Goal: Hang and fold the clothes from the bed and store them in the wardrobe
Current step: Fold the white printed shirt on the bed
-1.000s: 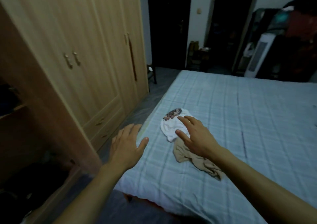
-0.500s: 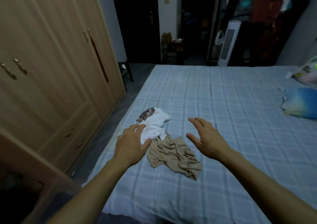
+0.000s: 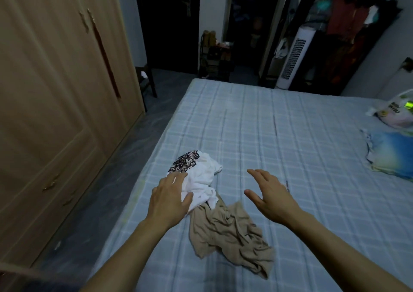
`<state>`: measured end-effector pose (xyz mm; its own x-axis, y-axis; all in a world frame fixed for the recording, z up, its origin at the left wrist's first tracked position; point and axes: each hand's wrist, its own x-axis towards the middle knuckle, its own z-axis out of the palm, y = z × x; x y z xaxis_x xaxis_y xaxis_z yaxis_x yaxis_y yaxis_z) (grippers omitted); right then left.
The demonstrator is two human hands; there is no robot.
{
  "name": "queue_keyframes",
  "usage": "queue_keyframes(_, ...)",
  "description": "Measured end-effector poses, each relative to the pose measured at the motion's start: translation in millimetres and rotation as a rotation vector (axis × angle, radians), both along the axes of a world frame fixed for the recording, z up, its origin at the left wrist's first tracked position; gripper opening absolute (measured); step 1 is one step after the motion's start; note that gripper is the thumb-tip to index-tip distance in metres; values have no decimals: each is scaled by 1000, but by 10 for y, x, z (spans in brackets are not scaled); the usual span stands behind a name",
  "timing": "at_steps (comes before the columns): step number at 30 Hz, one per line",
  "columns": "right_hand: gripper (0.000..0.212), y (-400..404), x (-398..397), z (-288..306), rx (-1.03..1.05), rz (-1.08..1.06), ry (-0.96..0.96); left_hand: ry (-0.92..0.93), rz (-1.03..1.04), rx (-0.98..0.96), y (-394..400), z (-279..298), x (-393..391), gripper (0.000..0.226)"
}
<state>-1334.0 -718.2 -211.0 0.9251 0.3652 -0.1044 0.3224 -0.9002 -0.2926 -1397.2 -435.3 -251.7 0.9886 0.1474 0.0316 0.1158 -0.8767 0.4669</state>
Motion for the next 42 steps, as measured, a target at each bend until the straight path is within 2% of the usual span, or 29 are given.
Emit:
queue_keyframes(5,65,364,292,-253,10,-7,71,31,-5,2,477,-185,475,55)
queue_keyframes(15,66,866,841,-868,56,44,183,119,12,-62,742,-763,900,57)
queue_keyframes(27,54,1233,1243,-2352,7,77,372,301,-82,-96,668,-2295,1030,54)
queue_keyframes(31,54,1230,1371,-2715,-90,3,378,303,-127,-109,577,-2741,1110,48)
queue_keyframes(35,51,1231,1508,-2959,-81,-52,456,290,-166,-125,476,-3020,1207,50)
queue_keyframes(38,46,1235,1594,-3062,-84,-76,461,271,-193,-37,432,-3110,1283,52)
queue_keyframes(42,21,1216,1681,-3172,-55,-154,397,205,-248,138,401,-3101,1426,42)
